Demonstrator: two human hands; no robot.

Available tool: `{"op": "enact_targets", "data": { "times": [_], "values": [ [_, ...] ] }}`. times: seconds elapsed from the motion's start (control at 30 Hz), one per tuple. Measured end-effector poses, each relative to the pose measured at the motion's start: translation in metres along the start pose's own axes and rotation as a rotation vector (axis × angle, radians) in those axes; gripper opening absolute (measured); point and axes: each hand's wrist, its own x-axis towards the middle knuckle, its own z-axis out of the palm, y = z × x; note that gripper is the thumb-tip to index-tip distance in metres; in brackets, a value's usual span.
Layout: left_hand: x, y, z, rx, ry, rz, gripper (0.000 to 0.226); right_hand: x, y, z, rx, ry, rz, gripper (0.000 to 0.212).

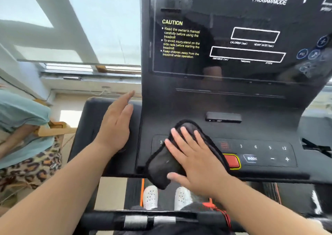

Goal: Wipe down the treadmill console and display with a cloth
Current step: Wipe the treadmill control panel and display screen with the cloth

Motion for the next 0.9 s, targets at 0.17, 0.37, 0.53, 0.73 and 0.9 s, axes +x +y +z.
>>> {"op": "enact_targets", "data": {
  "times": [0.17,0.37,0.53,0.73,0.9],
  "values": [
    [0.011,0.005,0.002,-0.116,-0.083,0.109,0.05,0.031,0.001,-0.013,0.035,-0.035,0.251,0.096],
    [0.021,0.001,-0.011,-0.191,-0.083,0.089,0.065,0.093,-0.005,-0.027,-0.082,0.037,-0.008,0.095],
    [0.034,0.014,-0.022,-0.257,-0.038,0.11,0.069,0.13,0.003,-0.041,-0.287,0.158,-0.066,0.092],
    [0.054,0.041,-0.02,-0.302,-0.008,0.122,0.071,0.138,0.009,-0.07,-0.296,0.304,0.139,0.111],
    [0.072,0.062,-0.009,-0.305,-0.023,0.159,0.066,0.111,0.025,-0.067,-0.148,0.399,0.519,0.117]
  ]
}}
